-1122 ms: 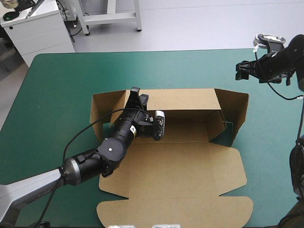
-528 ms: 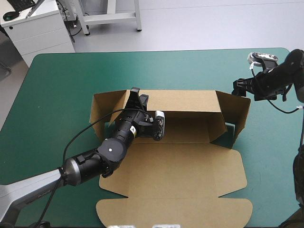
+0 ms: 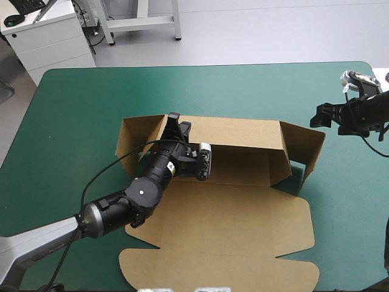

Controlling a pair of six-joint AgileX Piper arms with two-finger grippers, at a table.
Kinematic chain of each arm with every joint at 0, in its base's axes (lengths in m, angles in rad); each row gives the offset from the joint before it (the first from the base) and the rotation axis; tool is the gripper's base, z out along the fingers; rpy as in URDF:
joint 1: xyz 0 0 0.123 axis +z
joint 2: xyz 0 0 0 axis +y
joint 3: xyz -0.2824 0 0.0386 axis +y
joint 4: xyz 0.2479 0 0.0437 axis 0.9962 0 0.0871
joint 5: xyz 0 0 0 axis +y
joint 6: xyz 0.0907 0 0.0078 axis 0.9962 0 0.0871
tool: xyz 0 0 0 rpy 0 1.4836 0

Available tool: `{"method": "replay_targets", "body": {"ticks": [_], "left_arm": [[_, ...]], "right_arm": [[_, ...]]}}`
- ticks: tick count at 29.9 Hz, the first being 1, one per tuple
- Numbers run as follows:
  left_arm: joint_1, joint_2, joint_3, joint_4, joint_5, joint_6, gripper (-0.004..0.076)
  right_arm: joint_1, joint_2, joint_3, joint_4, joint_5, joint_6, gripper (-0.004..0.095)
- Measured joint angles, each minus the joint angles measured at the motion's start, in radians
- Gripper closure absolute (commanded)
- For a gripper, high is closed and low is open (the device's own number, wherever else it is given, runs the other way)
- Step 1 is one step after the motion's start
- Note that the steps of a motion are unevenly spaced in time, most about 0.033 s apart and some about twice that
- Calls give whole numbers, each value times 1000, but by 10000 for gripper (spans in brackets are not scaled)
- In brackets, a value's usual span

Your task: Fold the box

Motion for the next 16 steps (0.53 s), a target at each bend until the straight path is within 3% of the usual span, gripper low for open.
{"method": "replay_targets", "body": {"ticks": [16], "left_arm": [[0,29,0,0,62,-7,734]], "right_arm": [[0,31,34,29,14,-37,171]]}}
